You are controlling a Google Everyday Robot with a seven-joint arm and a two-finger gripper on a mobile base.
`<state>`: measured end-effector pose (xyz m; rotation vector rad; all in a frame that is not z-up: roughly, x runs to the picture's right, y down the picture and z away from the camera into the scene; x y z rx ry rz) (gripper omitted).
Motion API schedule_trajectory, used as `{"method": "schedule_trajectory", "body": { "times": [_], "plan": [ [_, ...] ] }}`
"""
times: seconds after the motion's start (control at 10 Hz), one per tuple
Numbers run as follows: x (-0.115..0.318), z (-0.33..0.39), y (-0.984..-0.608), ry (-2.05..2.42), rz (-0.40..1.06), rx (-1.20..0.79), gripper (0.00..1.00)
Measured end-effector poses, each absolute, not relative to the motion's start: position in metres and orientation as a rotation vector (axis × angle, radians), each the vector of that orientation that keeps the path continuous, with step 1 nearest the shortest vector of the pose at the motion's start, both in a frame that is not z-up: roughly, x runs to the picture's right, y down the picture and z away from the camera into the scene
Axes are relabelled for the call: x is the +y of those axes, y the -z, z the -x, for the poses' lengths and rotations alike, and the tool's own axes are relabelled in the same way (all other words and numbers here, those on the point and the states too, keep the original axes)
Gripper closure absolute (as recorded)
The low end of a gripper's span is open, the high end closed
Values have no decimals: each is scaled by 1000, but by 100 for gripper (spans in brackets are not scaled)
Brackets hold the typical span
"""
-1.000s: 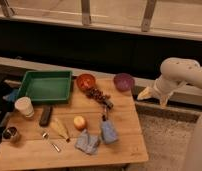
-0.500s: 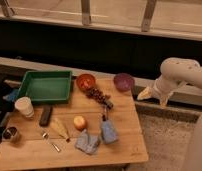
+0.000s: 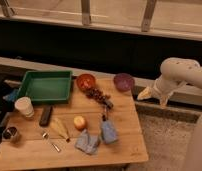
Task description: Place brush in table surface
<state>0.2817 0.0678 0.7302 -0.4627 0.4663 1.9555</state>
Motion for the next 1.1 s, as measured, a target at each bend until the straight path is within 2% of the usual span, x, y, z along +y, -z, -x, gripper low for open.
{"method": "schedule_trajectory", "body": {
  "times": [0.8, 1.1],
  "plan": [
    [67, -281, -730, -1956, 462, 465, 24],
    [71, -260, -732, -1889, 518, 446, 24]
  ]
}}
